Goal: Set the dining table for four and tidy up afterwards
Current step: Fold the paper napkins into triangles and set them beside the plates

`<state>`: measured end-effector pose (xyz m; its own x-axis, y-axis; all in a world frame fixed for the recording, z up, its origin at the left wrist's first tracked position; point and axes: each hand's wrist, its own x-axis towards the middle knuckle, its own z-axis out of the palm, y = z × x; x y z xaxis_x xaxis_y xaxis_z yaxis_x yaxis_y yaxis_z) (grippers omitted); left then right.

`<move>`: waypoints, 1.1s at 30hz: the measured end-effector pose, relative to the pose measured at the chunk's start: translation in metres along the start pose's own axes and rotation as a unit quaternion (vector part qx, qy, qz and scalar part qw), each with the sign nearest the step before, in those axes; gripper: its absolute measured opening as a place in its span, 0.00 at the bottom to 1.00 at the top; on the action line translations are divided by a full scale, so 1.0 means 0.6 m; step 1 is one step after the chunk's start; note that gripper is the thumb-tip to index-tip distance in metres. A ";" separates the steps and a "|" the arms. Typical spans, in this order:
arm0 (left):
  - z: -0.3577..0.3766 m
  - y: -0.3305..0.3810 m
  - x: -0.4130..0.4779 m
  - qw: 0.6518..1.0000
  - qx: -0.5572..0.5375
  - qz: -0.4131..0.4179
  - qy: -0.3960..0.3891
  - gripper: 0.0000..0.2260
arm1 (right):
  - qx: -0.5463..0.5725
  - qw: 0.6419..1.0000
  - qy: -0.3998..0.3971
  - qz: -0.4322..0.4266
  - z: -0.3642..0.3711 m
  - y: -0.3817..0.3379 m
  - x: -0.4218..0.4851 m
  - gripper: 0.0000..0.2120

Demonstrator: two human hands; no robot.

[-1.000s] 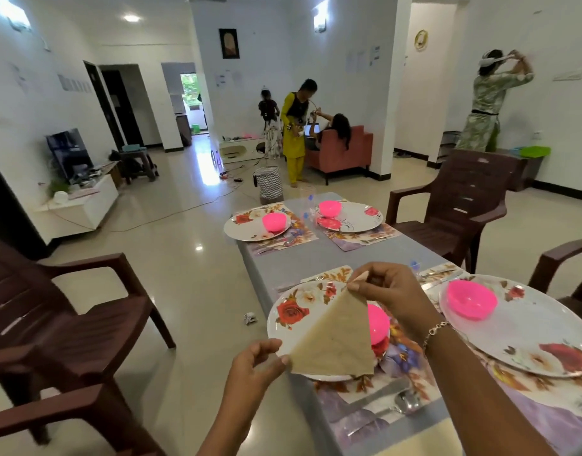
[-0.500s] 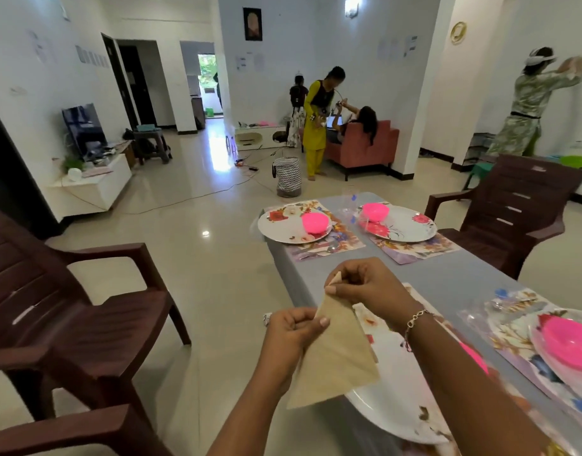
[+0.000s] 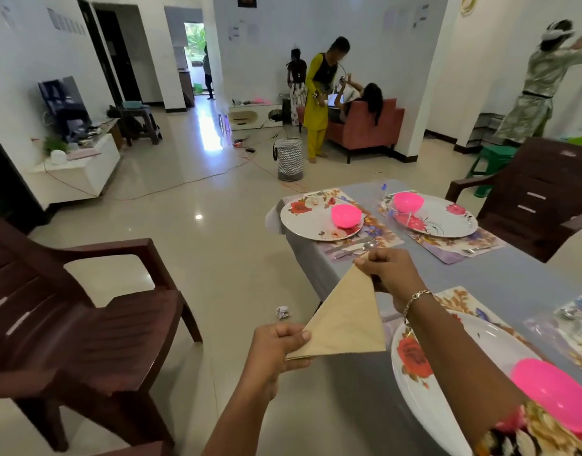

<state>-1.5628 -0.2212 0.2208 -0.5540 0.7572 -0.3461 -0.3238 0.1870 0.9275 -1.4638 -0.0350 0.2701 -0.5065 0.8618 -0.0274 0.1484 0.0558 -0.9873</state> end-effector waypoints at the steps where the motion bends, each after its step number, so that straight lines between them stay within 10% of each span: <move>1: -0.007 0.000 0.012 1.000 -0.007 -0.005 0.007 0.05 | 0.005 1.000 0.011 0.007 0.004 0.006 0.013 0.12; 33: 0.182 0.008 0.574 0.952 0.087 -0.242 -0.164 0.06 | -0.047 0.917 0.316 0.241 -0.162 0.226 0.440 0.13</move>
<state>-1.6712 0.1087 0.1218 -0.0942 0.7057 -0.7022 -0.3316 0.6428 0.6905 -1.4950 0.2490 0.1443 0.2255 0.9163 -0.3310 0.3134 -0.3899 -0.8659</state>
